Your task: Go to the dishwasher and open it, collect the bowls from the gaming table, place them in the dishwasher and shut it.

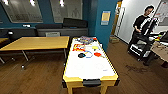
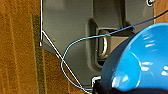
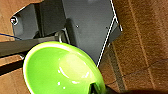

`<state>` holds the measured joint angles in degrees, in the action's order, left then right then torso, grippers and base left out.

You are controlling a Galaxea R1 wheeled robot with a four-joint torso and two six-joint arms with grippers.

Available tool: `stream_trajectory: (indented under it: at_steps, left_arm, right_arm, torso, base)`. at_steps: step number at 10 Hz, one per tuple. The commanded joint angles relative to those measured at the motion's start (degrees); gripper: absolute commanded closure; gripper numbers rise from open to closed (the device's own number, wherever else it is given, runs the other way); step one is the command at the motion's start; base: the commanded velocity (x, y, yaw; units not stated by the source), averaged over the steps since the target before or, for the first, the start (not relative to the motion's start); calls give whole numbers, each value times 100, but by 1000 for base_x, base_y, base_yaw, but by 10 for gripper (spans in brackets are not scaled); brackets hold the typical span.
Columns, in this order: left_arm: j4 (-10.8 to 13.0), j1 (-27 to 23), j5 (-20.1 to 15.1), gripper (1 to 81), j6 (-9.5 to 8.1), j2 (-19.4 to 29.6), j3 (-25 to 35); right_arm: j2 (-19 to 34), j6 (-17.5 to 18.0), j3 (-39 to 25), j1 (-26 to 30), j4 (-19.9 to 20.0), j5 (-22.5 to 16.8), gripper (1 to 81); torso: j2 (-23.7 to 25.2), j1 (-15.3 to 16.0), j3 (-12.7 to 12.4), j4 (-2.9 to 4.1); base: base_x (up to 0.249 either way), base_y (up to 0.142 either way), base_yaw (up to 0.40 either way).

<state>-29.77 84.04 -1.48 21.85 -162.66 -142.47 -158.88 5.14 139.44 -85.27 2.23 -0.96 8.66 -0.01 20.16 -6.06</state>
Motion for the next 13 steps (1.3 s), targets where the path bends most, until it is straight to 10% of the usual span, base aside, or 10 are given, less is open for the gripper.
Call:
stream_trajectory:
  at_steps: [1, 13]
  left_arm:
    - [-55, -155, -441, 811, 13, 110, 9]
    - [-29, -129, -441, 811, 13, -30, -62]
  right_arm:
    - [161, -31, 30, 172, -82, -352, 811]
    - [64, -31, 39, 155, -187, -352, 811]
  torso:
    - [0, 1, 0, -2]
    - [0, 1, 0, -2]
  base:
    - [-109, 0, 0]
    - [-123, 0, 0]
